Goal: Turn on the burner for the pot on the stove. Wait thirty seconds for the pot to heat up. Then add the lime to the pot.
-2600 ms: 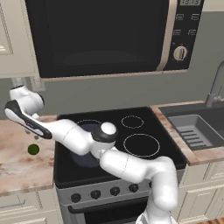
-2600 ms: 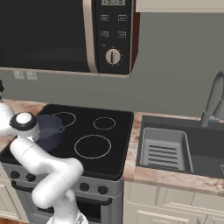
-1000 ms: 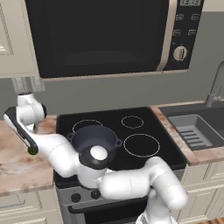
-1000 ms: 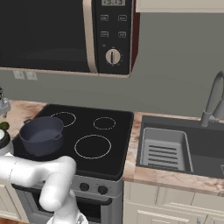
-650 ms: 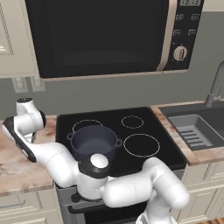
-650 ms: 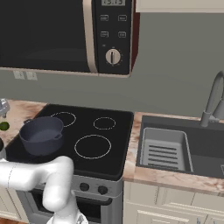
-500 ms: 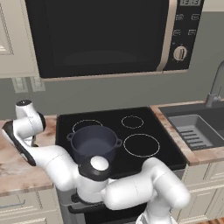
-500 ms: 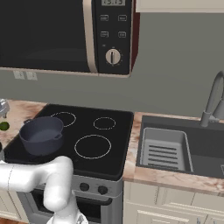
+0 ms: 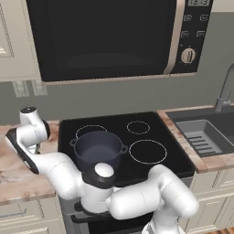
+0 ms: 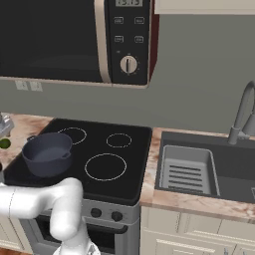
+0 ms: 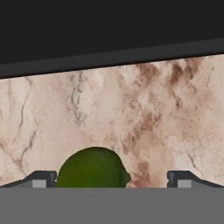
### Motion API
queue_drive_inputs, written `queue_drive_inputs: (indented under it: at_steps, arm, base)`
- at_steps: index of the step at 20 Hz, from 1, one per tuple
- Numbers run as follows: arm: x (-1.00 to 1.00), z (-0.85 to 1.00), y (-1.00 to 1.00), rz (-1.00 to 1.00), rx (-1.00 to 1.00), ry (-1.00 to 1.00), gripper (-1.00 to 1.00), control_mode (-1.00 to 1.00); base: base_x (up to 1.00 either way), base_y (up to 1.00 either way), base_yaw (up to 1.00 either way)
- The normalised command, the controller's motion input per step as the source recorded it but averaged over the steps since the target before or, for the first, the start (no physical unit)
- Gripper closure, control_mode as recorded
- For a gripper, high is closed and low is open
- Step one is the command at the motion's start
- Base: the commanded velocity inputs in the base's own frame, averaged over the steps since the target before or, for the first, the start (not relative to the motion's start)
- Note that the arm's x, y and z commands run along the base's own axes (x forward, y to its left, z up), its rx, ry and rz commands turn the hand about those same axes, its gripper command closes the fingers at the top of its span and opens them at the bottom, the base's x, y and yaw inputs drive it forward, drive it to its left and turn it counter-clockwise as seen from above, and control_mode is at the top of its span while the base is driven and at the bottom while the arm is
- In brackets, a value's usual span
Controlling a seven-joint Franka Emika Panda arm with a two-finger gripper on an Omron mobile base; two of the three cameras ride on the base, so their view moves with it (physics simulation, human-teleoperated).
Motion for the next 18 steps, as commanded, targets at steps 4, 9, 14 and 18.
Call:
queue_drive_inputs:
  at_steps: [4, 9, 14, 18]
  arm:
    - [0.36, 0.01, 0.01, -0.02, 0.0, 0.14, -1.0, -1.0]
    - [0.24, 0.0, 0.14, -0.01, 0.0, 0.06, -1.0, -1.0]
    - [0.01, -0.09, 0.34, -0.02, 0.0, 0.04, -1.0, -1.0]
    - [0.0, -0.16, 0.33, -0.03, 0.0, 0.08, -1.0, -1.0]
  base:
    - [0.0, 0.0, 0.0]
    - [0.0, 0.0, 0.0]
    - [0.0, 0.0, 0.0]
    - [0.0, 0.0, 0.0]
